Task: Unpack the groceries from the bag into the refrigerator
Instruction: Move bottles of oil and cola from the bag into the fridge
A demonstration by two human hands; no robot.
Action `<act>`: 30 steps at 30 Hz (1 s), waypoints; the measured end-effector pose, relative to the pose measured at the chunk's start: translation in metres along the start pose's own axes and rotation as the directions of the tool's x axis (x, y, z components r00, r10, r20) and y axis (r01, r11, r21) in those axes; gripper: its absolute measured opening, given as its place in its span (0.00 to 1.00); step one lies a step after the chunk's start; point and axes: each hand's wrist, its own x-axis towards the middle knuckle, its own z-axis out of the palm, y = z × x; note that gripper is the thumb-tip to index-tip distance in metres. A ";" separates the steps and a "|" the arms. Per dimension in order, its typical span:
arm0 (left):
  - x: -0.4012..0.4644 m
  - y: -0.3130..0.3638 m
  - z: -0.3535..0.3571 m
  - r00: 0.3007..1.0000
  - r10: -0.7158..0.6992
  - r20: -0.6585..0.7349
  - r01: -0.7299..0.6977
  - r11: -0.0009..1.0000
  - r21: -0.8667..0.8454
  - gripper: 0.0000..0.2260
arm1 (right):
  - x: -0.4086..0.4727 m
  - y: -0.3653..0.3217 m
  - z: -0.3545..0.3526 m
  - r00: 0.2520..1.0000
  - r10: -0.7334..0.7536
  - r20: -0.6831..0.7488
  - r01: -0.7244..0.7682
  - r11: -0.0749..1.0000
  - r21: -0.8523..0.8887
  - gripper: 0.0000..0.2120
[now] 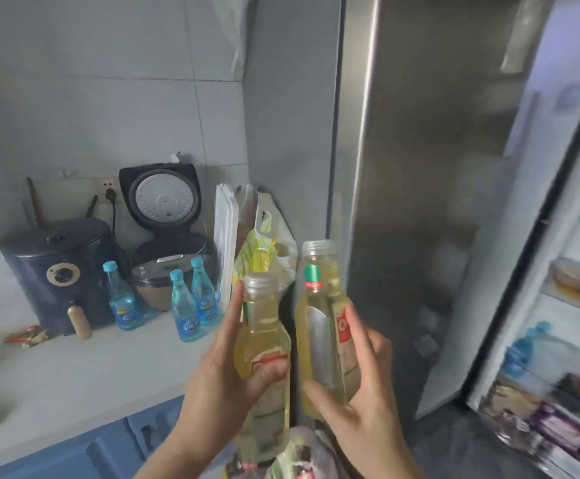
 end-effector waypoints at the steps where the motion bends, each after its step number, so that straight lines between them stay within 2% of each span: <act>1: 0.011 0.011 0.007 0.999 0.030 0.032 -0.029 0.999 -0.031 0.48 | 0.007 -0.004 -0.017 0.999 0.000 -0.041 0.000 1.000 0.003 0.47; 4: 0.039 0.042 0.038 0.989 0.118 0.088 -0.107 0.988 -0.115 0.47 | 0.025 -0.006 -0.070 0.989 -0.002 -0.151 0.001 1.000 -0.003 0.45; 8: 0.070 0.090 0.102 0.968 0.199 0.156 -0.169 0.968 -0.186 0.45 | 0.045 0.009 -0.153 0.966 -0.033 -0.256 0.001 0.992 -0.123 0.46; 14: 0.106 0.158 0.218 0.952 0.279 0.123 -0.265 0.957 -0.121 0.44 | 0.077 0.051 -0.276 0.942 -0.108 -0.317 0.016 0.960 -0.281 0.47; 18: 0.136 0.196 0.292 0.945 0.323 0.042 -0.324 0.946 0.021 0.46 | 0.109 0.085 -0.346 0.939 -0.147 -0.310 0.028 0.932 -0.360 0.47; 22: 0.174 0.220 0.340 0.932 0.363 0.002 -0.360 0.922 0.141 0.47 | 0.148 0.121 -0.387 0.933 -0.174 -0.316 0.032 0.913 -0.407 0.48; 30: 0.278 0.226 0.407 0.925 0.377 -0.048 -0.361 0.910 0.203 0.47 | 0.253 0.193 -0.425 0.915 -0.234 -0.327 0.093 0.914 -0.395 0.48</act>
